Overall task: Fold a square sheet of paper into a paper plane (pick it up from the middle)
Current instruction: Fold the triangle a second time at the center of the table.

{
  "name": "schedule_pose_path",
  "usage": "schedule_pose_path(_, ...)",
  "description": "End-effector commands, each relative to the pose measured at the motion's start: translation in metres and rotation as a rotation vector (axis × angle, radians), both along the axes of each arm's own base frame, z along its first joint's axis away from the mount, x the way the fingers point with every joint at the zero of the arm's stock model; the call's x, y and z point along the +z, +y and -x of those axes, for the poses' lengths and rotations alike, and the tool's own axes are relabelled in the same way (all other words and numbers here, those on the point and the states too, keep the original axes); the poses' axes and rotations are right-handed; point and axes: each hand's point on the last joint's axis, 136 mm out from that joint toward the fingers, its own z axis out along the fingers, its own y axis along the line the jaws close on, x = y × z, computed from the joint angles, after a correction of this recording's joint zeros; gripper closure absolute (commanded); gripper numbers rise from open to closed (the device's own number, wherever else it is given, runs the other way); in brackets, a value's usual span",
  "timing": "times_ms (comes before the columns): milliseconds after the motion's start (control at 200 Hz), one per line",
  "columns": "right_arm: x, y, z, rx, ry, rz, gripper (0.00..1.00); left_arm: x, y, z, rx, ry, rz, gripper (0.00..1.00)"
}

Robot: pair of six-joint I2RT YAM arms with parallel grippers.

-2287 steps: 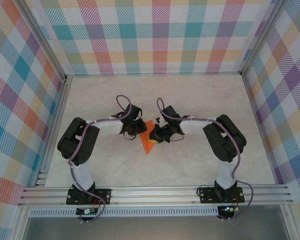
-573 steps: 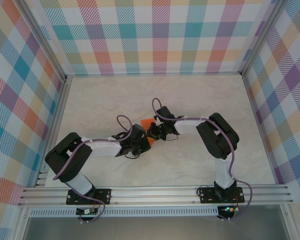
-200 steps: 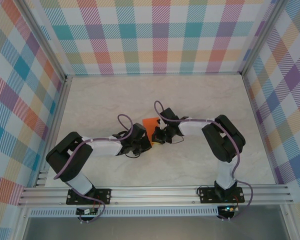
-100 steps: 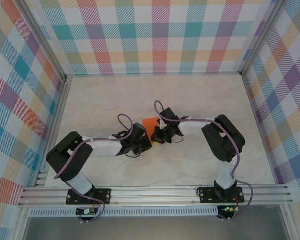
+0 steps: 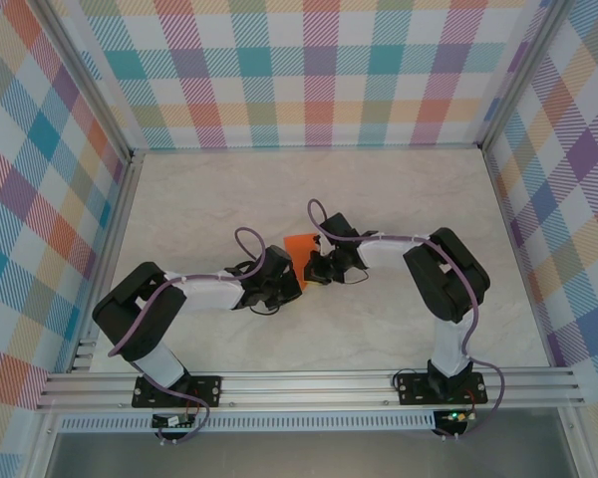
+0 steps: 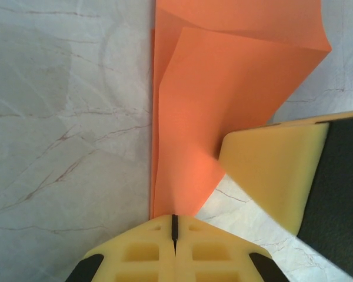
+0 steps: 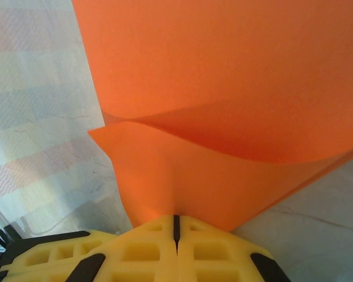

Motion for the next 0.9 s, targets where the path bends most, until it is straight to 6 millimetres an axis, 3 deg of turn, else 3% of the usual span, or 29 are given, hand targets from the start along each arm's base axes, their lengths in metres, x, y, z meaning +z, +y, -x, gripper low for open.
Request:
schedule_pose_path(0, -0.003, -0.008, -0.022, 0.024, -0.102, 0.035, 0.96, -0.05, 0.046, 0.046, -0.025, 0.201, -0.225, 0.95)
schedule_pose_path(670, -0.01, -0.054, -0.078, -0.089, -0.17, 0.062, 0.96, -0.051, 0.048, 0.052, -0.059, 0.226, -0.253, 0.95)
schedule_pose_path(765, -0.002, -0.059, -0.086, -0.105, -0.187, 0.057, 0.96, -0.049, 0.048, 0.051, -0.063, 0.218, -0.251, 0.95)
schedule_pose_path(895, 0.027, -0.063, -0.089, -0.121, -0.248, 0.049, 0.94, -0.035, 0.045, 0.045, -0.083, 0.173, -0.245, 0.95)
